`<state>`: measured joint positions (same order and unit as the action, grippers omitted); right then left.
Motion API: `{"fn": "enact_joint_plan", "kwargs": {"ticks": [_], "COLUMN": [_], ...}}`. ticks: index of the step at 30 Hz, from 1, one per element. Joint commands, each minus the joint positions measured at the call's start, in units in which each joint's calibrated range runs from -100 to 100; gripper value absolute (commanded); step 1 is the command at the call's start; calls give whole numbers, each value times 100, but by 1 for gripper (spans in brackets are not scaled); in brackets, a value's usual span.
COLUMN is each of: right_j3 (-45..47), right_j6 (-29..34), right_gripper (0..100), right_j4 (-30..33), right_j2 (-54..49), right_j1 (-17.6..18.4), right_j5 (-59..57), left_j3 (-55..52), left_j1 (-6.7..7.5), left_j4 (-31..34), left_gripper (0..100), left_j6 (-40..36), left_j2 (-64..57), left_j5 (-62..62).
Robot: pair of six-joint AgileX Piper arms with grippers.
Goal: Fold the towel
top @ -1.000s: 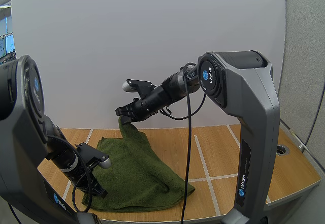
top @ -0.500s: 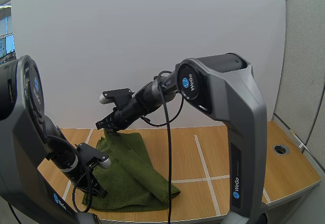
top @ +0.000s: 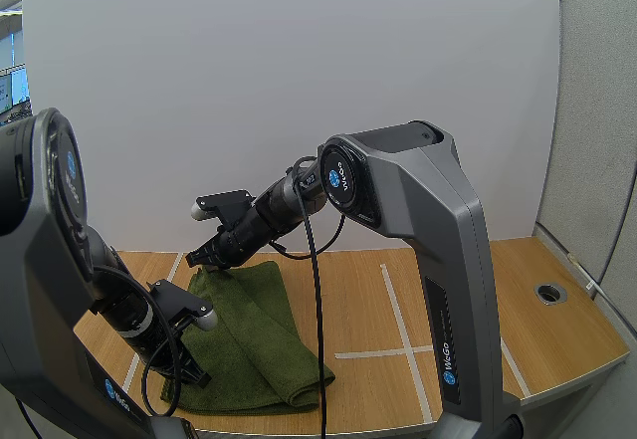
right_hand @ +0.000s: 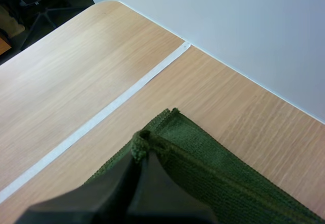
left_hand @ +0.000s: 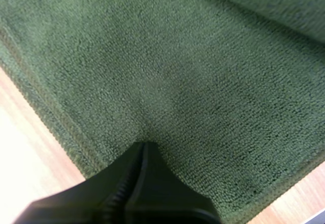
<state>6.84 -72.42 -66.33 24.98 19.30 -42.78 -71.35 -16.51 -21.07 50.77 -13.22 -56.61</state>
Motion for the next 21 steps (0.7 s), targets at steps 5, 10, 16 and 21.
{"fn": "enact_joint_plan", "kwargs": {"ticks": [5,10,16,21], "right_j3": [-48,-48,-48,-48], "right_j6": [-62,-70,-70,208], "right_gripper": [25,45,45,44], "right_j4": [-172,-213,-227,246], "right_j2": [-46,-46,-75,-308], "right_j1": [7,7,-1,-185], "right_j5": [384,636,707,123], "left_j3": [-325,-327,-327,-327], "left_j1": [14,14,14,14], "left_j4": [5,-23,-99,-113], "left_gripper": [0,0,0,0], "left_j6": [42,42,42,42], "left_j2": [143,143,143,102], "left_j5": [300,286,209,207]}}
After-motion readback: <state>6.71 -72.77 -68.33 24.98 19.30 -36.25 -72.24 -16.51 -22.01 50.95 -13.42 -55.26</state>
